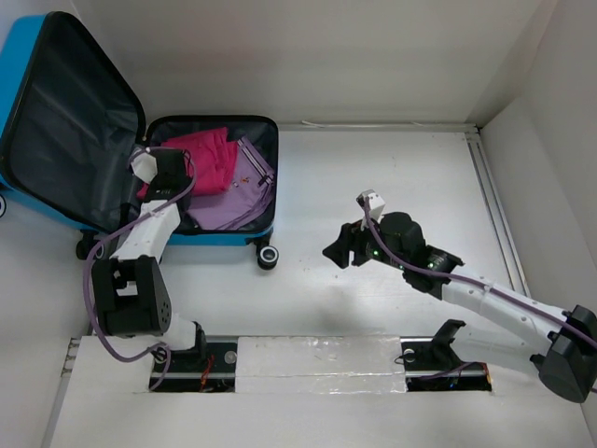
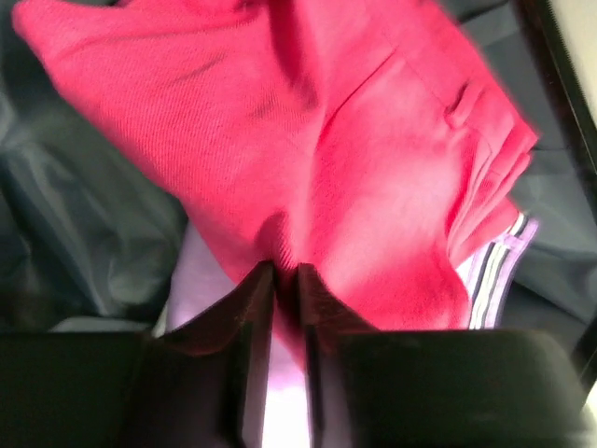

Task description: Pack the luggage

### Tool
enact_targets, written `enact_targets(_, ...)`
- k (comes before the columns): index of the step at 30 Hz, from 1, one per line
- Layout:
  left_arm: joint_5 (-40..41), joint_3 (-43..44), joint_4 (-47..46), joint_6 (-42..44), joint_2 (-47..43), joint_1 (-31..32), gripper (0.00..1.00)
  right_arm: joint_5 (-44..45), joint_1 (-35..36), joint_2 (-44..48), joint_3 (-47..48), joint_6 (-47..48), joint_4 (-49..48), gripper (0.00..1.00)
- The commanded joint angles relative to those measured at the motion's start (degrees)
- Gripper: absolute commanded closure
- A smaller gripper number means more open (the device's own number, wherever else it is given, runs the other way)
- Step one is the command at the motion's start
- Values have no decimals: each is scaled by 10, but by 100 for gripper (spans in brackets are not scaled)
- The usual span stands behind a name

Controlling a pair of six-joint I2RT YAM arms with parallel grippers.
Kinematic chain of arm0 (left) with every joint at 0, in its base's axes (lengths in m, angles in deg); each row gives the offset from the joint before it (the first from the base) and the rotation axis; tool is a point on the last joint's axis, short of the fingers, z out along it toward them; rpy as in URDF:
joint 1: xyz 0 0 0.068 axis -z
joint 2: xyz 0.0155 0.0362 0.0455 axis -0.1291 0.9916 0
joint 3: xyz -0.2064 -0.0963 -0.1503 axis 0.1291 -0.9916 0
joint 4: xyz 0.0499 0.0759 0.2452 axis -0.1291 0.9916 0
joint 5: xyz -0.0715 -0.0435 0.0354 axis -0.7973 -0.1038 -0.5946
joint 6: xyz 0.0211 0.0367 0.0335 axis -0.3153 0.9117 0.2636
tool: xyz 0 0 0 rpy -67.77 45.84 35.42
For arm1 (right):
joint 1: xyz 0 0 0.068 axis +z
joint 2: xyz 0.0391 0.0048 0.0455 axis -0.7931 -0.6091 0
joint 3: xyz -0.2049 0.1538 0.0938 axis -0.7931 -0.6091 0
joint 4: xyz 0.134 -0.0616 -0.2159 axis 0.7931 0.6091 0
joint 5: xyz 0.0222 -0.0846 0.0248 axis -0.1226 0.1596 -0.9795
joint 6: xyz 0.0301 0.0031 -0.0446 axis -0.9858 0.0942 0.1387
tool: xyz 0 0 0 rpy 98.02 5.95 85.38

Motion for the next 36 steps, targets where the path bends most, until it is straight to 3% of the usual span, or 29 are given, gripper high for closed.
enact_targets(1, -8, -12, 40, 2, -10, 3, 86, -3, 8, 33, 10, 3, -33, 34)
enact_targets(2, 6, -12, 54, 2, -10, 11, 74, -3, 8, 38, 10, 3, -33, 34)
enact_targets(3, 26, -12, 64, 2, -18, 24, 34, -3, 8, 45, 10, 3, -33, 33)
enact_targets(4, 61, -12, 82, 2, -31, 29, 21, 2, 8, 45, 10, 3, -33, 33)
enact_targets(5, 69, -6, 91, 2, -47, 29, 18, 2, 8, 45, 10, 3, -33, 33)
enact_targets(10, 149, 24, 134, 43, -231, 29, 21, -3, 8, 58, 10, 3, -27, 34)
enact_targets(14, 308, 55, 229, 62, -301, 19, 25, -8, 8, 69, 4, 3, -27, 35)
enact_targets(17, 337, 55, 282, 74, -314, -29, 25, -14, 8, 79, 4, 3, -27, 35)
enact_targets(20, 382, 47, 306, 82, -319, -65, 27, -19, 8, 80, 4, 3, -27, 35)
enact_targets(23, 391, 47, 253, 153, -311, -146, 27, -19, 8, 85, -2, 3, -27, 35)
enact_targets(25, 423, 73, 264, 160, -248, -165, 27, -28, 8, 85, -2, 3, -27, 35)
enact_targets(27, 384, 129, 287, 135, -176, -201, 29, -36, 8, 85, -2, 3, -27, 35)
enact_targets(28, 319, 145, 293, 135, -164, -272, 29, -36, 8, 85, -2, 3, -27, 35)
enact_targets(29, 294, 152, 281, 144, -158, -296, 30, -36, 8, 85, -2, 3, -27, 35)
enact_targets(34, 328, 208, 245, 179, -134, -239, 32, -50, 8, 54, -2, 3, -34, 35)
enact_targets(36, 328, 250, 273, 179, -109, -226, 33, -55, 13, 39, 5, 3, -40, 35)
